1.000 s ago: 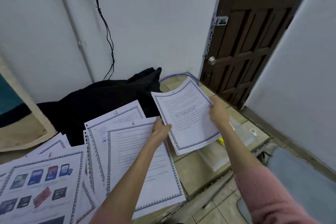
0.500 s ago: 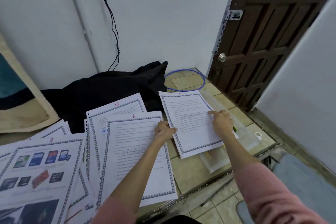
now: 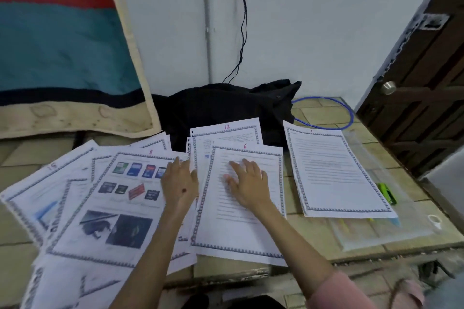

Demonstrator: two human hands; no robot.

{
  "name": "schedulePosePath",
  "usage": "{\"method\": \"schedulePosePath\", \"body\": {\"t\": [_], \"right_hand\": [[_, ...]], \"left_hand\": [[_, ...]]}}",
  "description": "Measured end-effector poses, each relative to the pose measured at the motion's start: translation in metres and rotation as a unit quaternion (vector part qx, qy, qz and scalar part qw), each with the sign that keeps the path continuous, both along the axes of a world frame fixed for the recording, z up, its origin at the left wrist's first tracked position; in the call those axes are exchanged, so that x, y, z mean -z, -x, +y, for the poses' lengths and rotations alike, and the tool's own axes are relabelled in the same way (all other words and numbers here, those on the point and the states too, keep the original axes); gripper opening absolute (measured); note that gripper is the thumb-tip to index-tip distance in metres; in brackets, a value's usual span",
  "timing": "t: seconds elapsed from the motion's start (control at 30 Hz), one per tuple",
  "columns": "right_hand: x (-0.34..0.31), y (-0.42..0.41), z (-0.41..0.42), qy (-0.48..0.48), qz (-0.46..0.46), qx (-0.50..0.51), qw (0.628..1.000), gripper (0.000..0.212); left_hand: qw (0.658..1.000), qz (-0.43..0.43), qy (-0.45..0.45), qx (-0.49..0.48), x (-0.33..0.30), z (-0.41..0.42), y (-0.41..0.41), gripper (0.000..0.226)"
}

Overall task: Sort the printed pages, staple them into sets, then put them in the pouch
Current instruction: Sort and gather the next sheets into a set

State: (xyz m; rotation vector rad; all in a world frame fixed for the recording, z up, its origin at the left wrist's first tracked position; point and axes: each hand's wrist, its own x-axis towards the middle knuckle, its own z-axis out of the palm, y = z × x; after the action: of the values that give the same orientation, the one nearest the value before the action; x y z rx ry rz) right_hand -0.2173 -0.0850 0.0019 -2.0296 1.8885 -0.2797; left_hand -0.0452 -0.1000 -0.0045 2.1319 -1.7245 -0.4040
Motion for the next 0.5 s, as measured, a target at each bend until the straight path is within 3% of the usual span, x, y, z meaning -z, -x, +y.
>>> {"method": "schedulePosePath", "body": {"t": [0.07, 0.13, 0.37, 0.43, 0.5], "right_hand": [[0.016, -0.023, 0.004, -0.048, 0.013, -0.033, 0.998, 0.097], [0.03, -0.033, 0.005, -0.058, 0.048, -0.047, 0.996, 0.103], [0.036, -0.039, -0.001, -0.038, 0.063, -0.036, 0.997, 0.091], [0.038, -0.043, 0.001, -0.027, 0.055, -0.027, 0.998, 0.087], [0.042, -0.045, 0.004, 0.015, 0.004, -0.017, 1.0, 0.073]], "left_hand": [[0.998, -0.031, -0.057, -0.008, 0.013, 0.011, -0.025, 0.05], [0.997, -0.036, -0.069, 0.005, 0.025, 0.019, -0.036, 0.053], [0.999, -0.039, -0.014, -0.026, 0.021, 0.014, -0.027, 0.048], [0.999, 0.019, 0.04, -0.003, 0.007, 0.011, -0.014, 0.04], [0.992, 0.123, 0.03, 0.014, -0.005, 0.007, -0.001, 0.036]]}}
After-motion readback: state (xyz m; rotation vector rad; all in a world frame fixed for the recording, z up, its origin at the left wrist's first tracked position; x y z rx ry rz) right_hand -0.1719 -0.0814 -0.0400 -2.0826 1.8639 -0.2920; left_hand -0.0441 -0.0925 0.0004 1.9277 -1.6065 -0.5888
